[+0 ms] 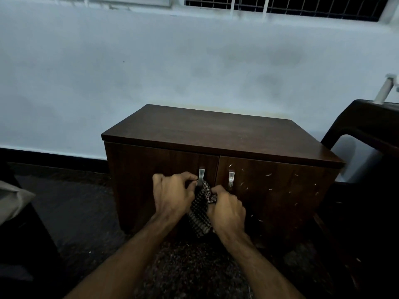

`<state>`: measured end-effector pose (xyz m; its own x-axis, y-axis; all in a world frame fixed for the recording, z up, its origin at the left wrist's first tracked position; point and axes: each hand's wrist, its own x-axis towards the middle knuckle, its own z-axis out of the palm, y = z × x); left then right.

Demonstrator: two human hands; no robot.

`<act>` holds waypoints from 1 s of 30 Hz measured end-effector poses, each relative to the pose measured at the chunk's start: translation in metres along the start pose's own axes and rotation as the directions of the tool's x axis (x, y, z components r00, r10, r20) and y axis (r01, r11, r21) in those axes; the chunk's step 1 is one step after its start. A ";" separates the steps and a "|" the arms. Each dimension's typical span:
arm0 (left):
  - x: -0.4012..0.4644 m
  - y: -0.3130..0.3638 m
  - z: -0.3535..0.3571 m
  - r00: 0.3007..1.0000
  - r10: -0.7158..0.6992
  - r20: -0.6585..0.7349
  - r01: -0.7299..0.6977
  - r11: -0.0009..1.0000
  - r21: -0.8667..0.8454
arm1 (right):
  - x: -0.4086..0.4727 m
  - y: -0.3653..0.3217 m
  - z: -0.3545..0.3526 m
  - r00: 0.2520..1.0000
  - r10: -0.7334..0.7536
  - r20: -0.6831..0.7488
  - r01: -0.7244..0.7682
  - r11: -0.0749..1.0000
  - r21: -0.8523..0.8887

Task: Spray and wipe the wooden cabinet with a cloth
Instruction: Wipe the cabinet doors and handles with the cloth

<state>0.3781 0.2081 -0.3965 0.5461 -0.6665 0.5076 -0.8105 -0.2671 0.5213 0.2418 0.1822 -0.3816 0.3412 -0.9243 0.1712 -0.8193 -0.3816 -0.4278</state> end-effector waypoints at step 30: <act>-0.016 -0.024 0.034 0.991 -0.130 0.006 0.130 0.982 -0.136 | 0.017 -0.016 -0.022 0.991 -0.125 -0.052 0.119 0.988 -0.100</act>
<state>0.3811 0.2014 -0.4405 0.6459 -0.6301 0.4312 -0.6962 -0.2544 0.6712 0.2503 0.1719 -0.3520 0.4163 -0.8685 0.2691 -0.8146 -0.4877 -0.3138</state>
